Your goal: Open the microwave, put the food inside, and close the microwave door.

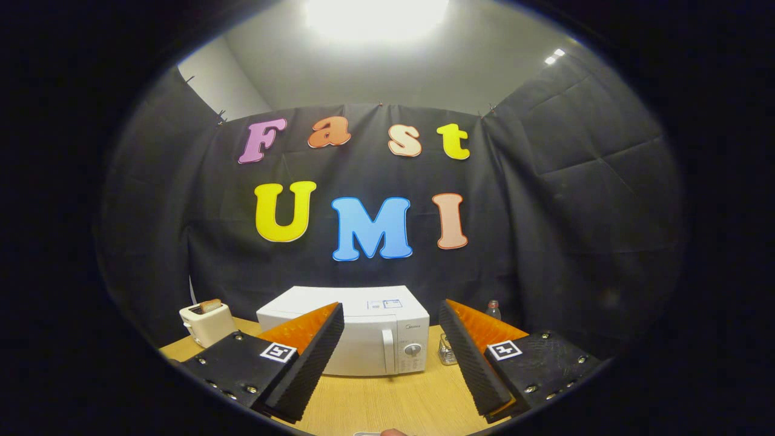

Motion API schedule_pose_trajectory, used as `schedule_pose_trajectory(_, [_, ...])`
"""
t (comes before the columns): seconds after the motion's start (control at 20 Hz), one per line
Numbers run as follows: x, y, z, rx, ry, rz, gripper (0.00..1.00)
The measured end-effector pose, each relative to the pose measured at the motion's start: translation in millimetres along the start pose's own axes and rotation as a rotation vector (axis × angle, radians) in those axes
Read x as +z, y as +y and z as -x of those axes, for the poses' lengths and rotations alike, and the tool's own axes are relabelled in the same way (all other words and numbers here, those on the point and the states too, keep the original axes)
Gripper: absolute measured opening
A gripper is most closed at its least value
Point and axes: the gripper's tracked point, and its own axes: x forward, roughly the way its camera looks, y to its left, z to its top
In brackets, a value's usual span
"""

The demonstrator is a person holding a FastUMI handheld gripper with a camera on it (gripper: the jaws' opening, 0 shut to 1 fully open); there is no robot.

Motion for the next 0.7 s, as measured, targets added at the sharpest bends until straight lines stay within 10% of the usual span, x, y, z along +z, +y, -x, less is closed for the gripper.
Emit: schedule_pose_trajectory(0.7, [-79, 6, -112, 0.103, 0.146, 0.018, 0.99])
